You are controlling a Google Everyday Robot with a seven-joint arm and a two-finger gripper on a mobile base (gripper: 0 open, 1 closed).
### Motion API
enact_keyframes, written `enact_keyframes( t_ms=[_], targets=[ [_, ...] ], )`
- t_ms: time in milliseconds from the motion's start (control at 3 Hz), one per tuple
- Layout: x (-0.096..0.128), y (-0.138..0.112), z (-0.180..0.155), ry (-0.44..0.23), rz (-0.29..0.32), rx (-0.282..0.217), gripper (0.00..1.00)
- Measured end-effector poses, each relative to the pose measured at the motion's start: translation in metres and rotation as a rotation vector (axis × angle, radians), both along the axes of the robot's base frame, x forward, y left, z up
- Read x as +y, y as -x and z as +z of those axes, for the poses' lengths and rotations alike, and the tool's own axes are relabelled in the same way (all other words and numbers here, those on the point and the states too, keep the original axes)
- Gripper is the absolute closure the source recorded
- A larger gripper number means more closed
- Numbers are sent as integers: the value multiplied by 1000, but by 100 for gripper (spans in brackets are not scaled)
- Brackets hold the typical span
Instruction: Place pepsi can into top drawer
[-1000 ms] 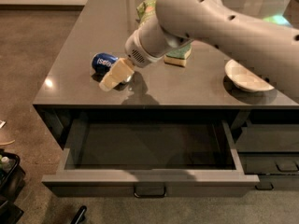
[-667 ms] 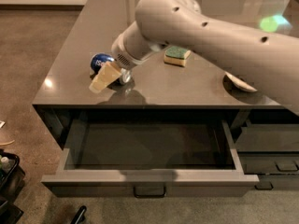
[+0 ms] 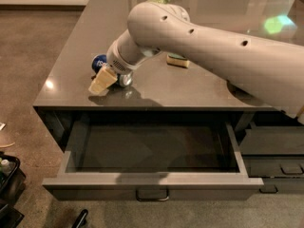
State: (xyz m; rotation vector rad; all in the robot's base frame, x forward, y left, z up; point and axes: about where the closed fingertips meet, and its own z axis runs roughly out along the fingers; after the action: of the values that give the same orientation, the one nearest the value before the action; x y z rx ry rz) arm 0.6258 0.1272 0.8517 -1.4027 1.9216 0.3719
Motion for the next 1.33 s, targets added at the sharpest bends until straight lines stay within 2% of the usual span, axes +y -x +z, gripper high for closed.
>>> enact_keyframes(
  t_ms=[667, 1000, 1333],
  targets=[
    [0, 0, 0, 0, 0, 0, 65],
    [4, 4, 8, -10, 52, -6, 89],
    [-12, 23, 26, -9, 98, -5, 100]
  ],
)
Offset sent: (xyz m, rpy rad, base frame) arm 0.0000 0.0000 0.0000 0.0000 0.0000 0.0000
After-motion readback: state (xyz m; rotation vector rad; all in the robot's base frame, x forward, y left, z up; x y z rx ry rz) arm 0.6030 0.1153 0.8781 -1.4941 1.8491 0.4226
